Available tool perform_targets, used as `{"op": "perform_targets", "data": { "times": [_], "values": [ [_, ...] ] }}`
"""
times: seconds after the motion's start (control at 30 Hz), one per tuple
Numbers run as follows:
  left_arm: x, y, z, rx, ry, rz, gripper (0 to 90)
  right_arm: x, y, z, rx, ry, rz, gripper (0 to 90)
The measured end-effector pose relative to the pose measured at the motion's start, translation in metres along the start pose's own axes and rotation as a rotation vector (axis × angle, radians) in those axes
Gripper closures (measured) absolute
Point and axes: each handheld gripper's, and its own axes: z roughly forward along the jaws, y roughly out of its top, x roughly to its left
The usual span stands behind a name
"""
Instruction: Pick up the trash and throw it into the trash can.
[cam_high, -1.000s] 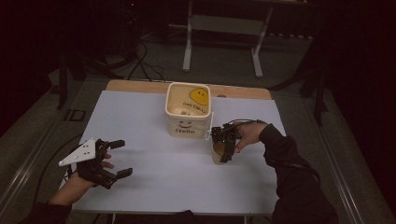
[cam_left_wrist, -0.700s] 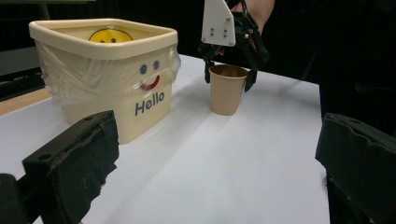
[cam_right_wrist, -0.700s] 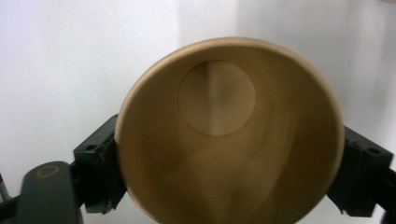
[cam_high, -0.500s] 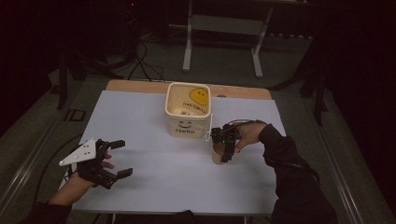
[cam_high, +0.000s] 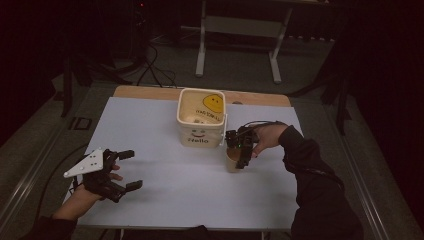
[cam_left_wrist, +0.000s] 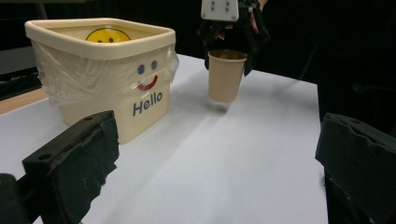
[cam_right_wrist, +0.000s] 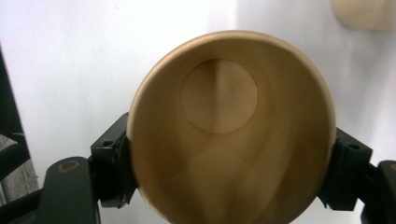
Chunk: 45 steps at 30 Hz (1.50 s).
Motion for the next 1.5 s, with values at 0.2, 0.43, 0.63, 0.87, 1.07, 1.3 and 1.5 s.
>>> {"op": "perform_targets", "data": {
  "times": [0.2, 0.43, 0.63, 0.87, 1.07, 1.3, 1.5],
  "values": [
    [0.000, 0.000, -0.001, -0.001, 0.000, 0.003, 0.4, 0.000, 0.005, -0.016, 0.010, -0.003, -0.007, 23.2],
    [0.000, 0.001, -0.001, -0.007, 0.001, 0.001, 0.4, -0.001, 0.010, -0.037, 0.012, 0.004, -0.009, 23.8],
    [0.000, 0.001, -0.002, -0.007, -0.001, 0.002, 0.5, -0.001, 0.016, -0.059, 0.013, -0.018, -0.016, 23.9],
    [0.001, 0.001, -0.002, -0.011, 0.000, -0.001, 0.4, -0.003, 0.023, -0.074, 0.020, -0.016, -0.025, 24.4],
    [0.001, 0.000, -0.002, -0.014, -0.001, -0.003, 0.4, -0.005, 0.027, -0.087, 0.018, -0.019, -0.029, 24.4],
    [0.001, 0.000, -0.002, -0.014, -0.001, -0.004, 0.4, -0.008, 0.029, -0.104, 0.002, -0.032, -0.027, 24.5],
    [0.001, 0.000, -0.002, -0.013, -0.003, -0.003, 0.4, -0.011, 0.032, -0.115, 0.004, -0.036, -0.031, 24.5]
  ]
}}
